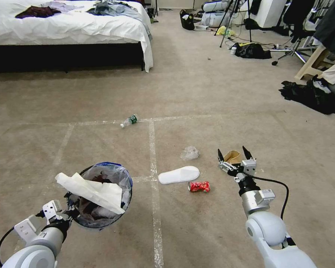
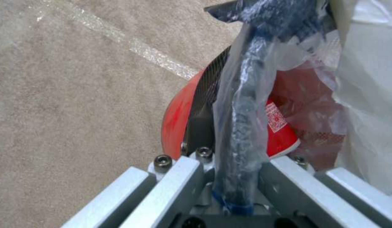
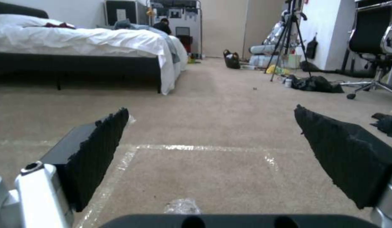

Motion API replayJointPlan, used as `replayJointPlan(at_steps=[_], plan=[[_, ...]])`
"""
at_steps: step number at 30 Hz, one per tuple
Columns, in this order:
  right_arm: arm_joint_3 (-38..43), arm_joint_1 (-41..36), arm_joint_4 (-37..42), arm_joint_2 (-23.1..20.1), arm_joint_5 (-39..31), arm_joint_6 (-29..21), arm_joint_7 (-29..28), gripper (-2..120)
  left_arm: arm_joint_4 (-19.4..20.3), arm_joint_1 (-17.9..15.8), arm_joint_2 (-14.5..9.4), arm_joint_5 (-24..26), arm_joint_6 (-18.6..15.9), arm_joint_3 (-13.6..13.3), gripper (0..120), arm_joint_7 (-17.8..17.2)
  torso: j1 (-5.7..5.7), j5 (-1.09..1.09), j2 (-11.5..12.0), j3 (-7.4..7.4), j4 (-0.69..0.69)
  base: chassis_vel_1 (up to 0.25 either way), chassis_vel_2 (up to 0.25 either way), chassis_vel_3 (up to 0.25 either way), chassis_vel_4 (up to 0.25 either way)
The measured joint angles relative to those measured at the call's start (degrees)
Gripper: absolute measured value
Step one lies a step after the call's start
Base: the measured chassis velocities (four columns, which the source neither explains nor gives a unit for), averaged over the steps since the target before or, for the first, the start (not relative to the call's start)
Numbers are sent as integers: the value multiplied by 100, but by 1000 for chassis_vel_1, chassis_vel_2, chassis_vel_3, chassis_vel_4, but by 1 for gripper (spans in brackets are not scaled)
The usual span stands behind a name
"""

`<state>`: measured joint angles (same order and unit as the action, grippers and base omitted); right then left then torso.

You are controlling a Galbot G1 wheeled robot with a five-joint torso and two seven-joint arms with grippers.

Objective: Pick up the trash bin and place the garbage on the floor into it.

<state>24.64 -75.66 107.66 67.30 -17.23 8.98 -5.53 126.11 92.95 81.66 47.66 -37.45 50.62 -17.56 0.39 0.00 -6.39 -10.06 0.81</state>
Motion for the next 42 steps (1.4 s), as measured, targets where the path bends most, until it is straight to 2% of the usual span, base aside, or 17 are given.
replayJointPlan(at_steps=[10,23,32,34,35,36,37,40,41,42], plan=[[7,18,-31,-1,23,-1,-6,100,-8,6,19,-3,9,-3,0,-2,0,1,-1,1,0,-40,39,41,-43],[0,27,-50,-9,21,20,-42,100,24,40,25,-2,30,-3,0,-4,1,1,0,-1,1,-193,202,193,-196],[-207,47,-58,-134,36,14,-82,100,27,37,34,-10,45,-10,0,-4,0,0,0,1,0,-70,57,53,-65],[-385,-15,-21,-349,-15,-325,-275,100,14,31,35,-13,45,-16,0,-4,0,2,0,1,0,0,0,0,0],[-385,-15,-21,-349,-15,-325,-275,100,14,31,35,-13,45,-16,0,-4,0,2,0,1,0,0,0,0,0],[-476,-62,29,-530,-98,-626,-355,100,5,28,31,-16,45,-19,0,-5,0,1,0,1,0,0,0,0,0],[-476,-62,29,-530,-98,-626,-355,100,5,28,31,-16,45,-19,0,-5,0,1,0,1,0,0,0,0,0],[-825,-279,237,-1320,-413,-1944,-428,100,-39,-18,27,-15,46,-20,0,-4,0,0,0,1,1,0,0,0,0],[-825,-279,237,-1320,-413,-1944,-428,100,-39,-18,27,-15,46,-20,0,-4,0,0,0,1,1,0,0,0,0],[-900,-310,262,-1493,-419,-2208,-391,100,-47,-24,26,-12,46,-19,0,-4,0,0,0,1,1,0,0,0,0]])
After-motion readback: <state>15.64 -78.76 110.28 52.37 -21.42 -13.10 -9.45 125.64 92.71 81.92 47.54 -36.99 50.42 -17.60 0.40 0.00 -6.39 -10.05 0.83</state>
